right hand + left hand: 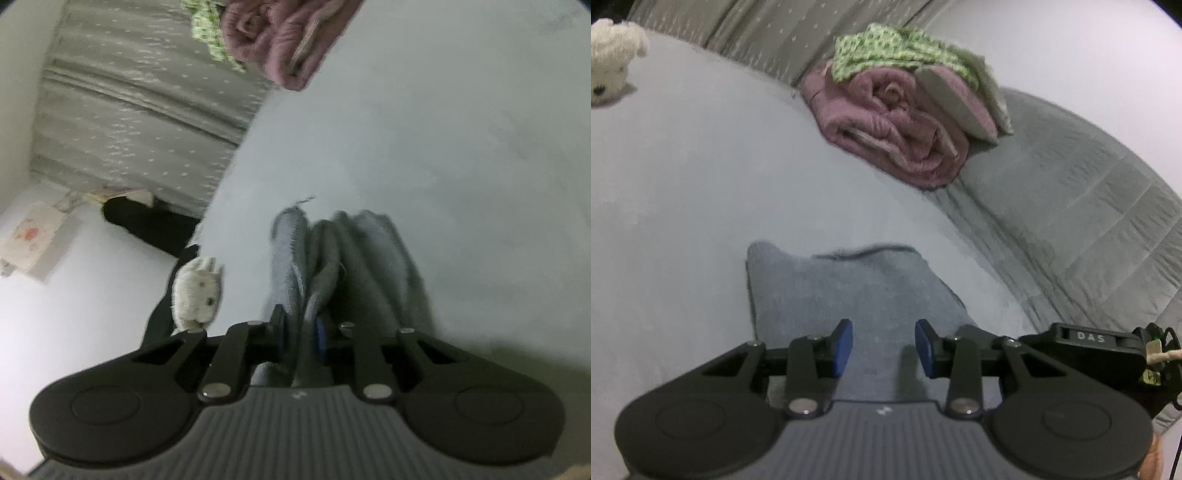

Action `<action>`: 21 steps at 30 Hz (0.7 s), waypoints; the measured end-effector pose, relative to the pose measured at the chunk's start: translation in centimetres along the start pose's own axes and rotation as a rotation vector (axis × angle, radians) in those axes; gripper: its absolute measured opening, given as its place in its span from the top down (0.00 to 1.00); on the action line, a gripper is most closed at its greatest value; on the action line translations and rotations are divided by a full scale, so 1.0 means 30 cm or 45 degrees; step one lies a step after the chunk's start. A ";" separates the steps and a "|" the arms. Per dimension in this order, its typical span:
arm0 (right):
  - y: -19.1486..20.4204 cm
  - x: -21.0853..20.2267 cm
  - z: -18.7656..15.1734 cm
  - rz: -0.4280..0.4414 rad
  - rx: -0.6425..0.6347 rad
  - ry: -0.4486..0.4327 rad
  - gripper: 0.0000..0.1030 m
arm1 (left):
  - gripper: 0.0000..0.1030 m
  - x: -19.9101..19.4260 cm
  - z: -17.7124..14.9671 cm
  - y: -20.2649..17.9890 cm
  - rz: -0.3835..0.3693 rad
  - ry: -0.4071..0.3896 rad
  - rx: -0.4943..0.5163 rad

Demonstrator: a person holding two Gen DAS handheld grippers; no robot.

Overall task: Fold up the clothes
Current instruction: 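Press the folded sweater flat with the right gripper while the left gripper withdraws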

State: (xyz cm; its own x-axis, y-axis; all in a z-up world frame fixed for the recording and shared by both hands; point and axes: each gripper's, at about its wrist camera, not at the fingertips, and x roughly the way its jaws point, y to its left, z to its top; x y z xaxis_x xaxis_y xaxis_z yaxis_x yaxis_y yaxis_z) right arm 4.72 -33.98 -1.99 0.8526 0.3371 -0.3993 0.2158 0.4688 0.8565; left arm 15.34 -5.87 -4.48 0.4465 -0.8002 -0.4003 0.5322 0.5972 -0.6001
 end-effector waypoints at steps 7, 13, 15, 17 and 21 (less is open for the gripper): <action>-0.072 -0.002 0.014 -0.194 0.033 0.042 0.77 | 0.64 0.019 -0.052 -0.040 -0.030 0.065 0.088; -0.009 -0.064 0.013 -0.179 -0.095 -0.041 0.66 | 0.64 0.014 -0.088 -0.097 -0.081 0.041 0.177; 0.006 -0.082 0.012 -0.177 -0.126 -0.071 0.64 | 0.65 0.023 -0.110 -0.114 -0.102 0.053 0.200; 0.010 -0.088 0.010 -0.184 -0.146 -0.089 0.64 | 0.65 0.039 -0.146 -0.139 -0.103 0.063 0.257; 0.028 -0.074 0.014 -0.205 -0.185 -0.107 0.64 | 0.65 0.040 -0.199 -0.190 -0.111 0.051 0.362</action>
